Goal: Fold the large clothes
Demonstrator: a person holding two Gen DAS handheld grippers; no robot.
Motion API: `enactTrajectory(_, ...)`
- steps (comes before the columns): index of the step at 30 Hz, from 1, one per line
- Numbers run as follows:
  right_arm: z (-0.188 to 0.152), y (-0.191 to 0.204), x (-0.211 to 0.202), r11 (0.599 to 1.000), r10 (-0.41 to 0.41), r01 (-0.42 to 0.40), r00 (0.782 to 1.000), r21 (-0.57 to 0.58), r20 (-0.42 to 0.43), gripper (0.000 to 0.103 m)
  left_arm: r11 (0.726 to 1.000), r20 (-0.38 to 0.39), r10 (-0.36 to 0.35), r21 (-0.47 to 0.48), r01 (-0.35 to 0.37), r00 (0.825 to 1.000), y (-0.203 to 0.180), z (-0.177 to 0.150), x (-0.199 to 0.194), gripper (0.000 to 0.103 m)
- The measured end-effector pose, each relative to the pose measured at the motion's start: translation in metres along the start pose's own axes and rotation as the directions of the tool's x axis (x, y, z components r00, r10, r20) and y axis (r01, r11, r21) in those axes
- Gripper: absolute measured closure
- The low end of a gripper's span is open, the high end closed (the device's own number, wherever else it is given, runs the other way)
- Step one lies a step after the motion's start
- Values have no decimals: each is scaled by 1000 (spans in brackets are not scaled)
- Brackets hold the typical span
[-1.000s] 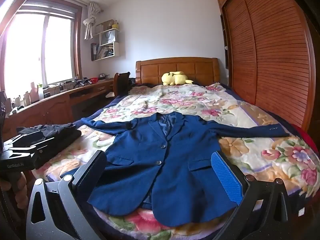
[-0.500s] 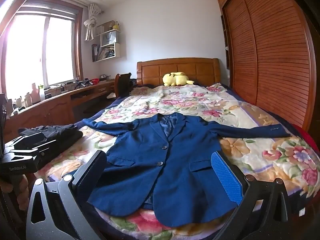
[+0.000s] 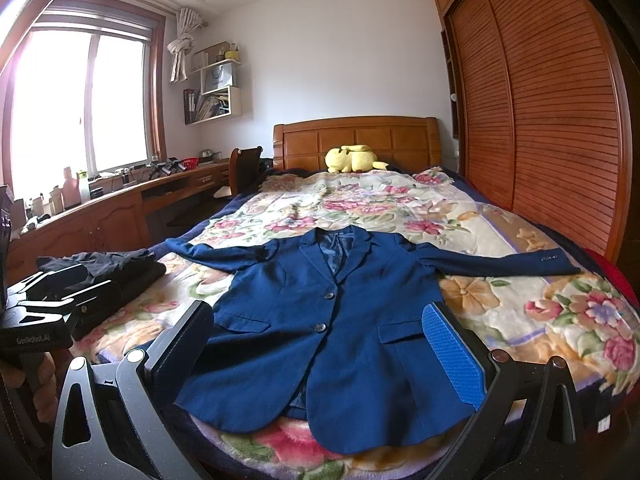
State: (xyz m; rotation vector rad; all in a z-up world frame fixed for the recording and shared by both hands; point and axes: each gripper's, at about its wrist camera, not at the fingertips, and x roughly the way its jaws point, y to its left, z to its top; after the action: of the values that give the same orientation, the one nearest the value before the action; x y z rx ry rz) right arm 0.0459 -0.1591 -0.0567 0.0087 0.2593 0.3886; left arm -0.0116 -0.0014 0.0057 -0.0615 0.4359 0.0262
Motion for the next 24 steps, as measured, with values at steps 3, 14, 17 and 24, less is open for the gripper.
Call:
enactTrajectory(3,0,1,0,1000,0,0,1000,-1,3,0,1000,0,0,0,0,1000,0,0,0,0)
enactTrajectory(14,1,1,-1,1000,0,0,1000,-3,8,0,1000,1,2,2,-2,1000,-1,1,0,0)
enactTrajectory(17,1,1,-1,1000,-1,1,1000,-3,9,0,1000,-1,3,3,-3,1000,-2,1,-1,0)
enactTrajectory(24,1,1,0,1000,-2,2,1000,-3,4,0,1000,-14,6,3,-6,1000,-7,6,1,0)
